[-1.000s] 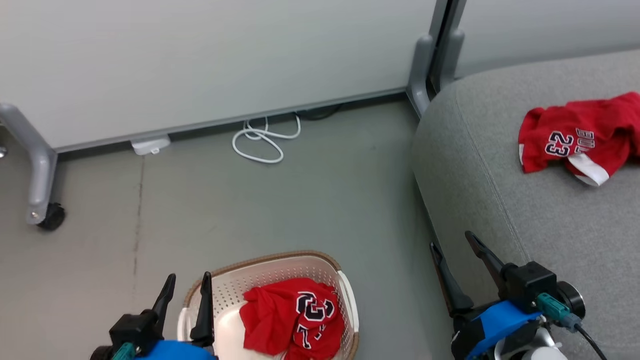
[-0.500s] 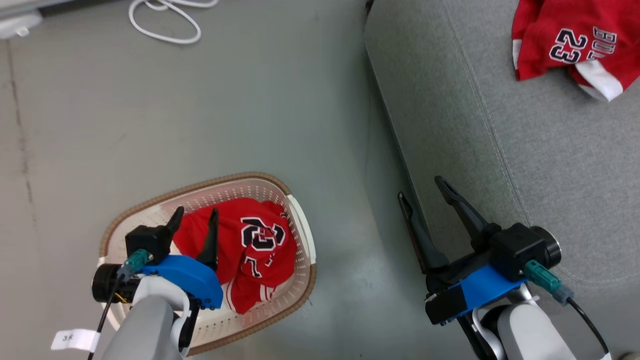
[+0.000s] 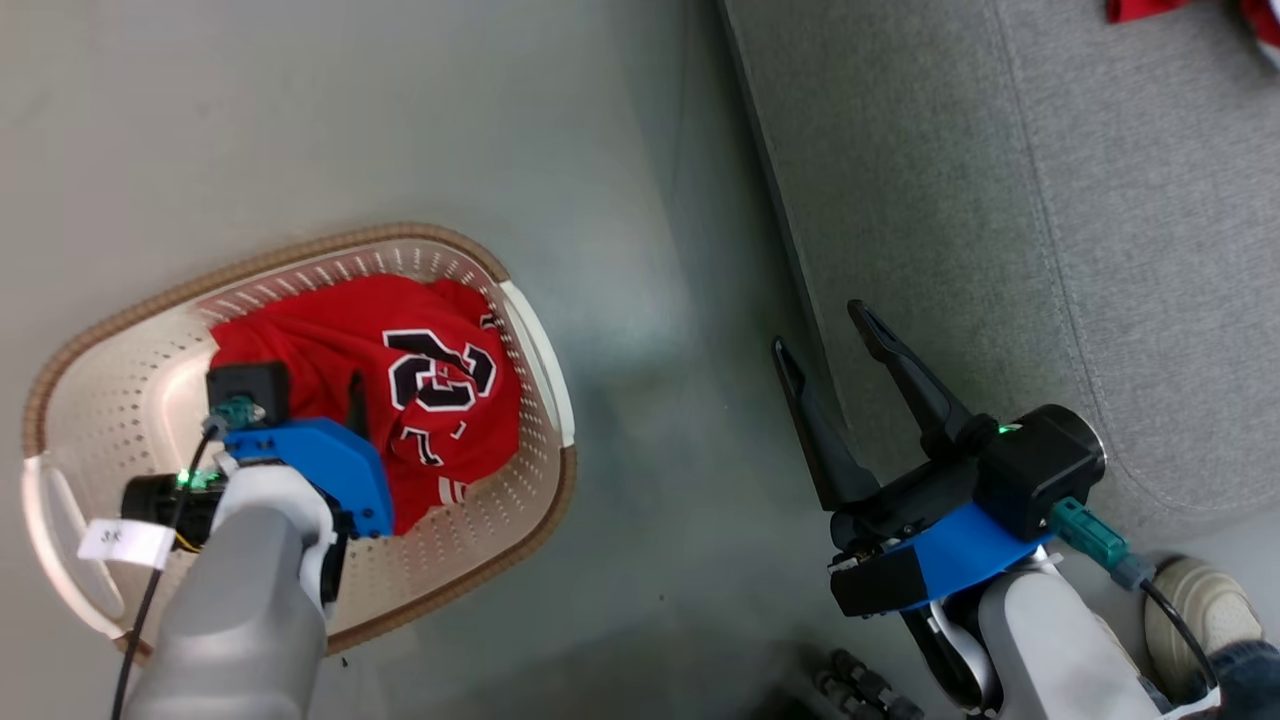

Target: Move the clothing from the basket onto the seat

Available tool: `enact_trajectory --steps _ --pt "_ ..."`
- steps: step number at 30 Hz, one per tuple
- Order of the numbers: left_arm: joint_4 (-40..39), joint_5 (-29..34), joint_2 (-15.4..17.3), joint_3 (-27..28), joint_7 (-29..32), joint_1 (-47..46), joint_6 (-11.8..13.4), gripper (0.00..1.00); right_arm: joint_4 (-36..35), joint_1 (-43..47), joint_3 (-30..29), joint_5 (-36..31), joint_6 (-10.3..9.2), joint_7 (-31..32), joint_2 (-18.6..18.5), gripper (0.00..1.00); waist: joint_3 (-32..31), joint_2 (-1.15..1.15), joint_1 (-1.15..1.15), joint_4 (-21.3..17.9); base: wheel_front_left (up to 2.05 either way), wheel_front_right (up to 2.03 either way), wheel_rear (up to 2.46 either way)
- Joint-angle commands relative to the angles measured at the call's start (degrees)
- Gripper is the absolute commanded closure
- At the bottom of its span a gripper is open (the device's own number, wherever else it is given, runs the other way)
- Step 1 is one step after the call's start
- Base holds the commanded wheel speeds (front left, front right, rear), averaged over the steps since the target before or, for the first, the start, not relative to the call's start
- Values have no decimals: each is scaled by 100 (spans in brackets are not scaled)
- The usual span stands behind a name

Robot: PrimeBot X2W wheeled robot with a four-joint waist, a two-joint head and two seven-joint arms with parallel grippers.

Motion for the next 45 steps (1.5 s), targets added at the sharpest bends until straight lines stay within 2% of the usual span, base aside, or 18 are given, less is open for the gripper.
enact_trajectory --steps 1,7,12,14,15,16,20,33,38,45 --pt "132 26 96 25 50 -227 158 0 -52 -119 31 44 3 -47 8 0 276 0 -2 -78 0 0 0" --pt "501 82 161 -1 248 -653 599 0 -156 -178 42 85 3 -97 7 0 610 0 -2 -71 0 0 0" --pt "782 -57 93 74 480 -844 702 0 -159 -98 81 115 3 -106 6 0 709 0 -2 -48 0 0 0" --pt "866 -108 47 67 613 -867 628 0 -170 -49 84 124 3 -100 6 0 717 0 -2 -49 0 0 0" --pt "892 -106 48 51 641 -883 575 11 -175 -33 87 129 3 -96 6 0 721 0 -2 -53 0 0 0" --pt "906 -96 58 24 641 -898 529 100 -179 -22 78 131 3 -93 6 0 725 0 -2 -56 0 0 0" --pt "970 -141 73 -15 637 -906 405 100 -190 21 60 142 3 -80 6 0 716 0 -2 -69 0 0 0" --pt "1049 -247 10 -65 383 -945 316 100 -103 -167 170 180 2 -99 6 0 591 0 -2 -25 0 0 0" --pt "1068 -304 -124 -104 222 -798 185 100 91 -306 254 168 3 -124 5 0 180 0 -2 175 0 0 0" --pt "1092 -398 -346 -184 -25 -456 -38 100 386 -356 367 103 3 -60 2 0 -736 0 -2 582 0 0 0"
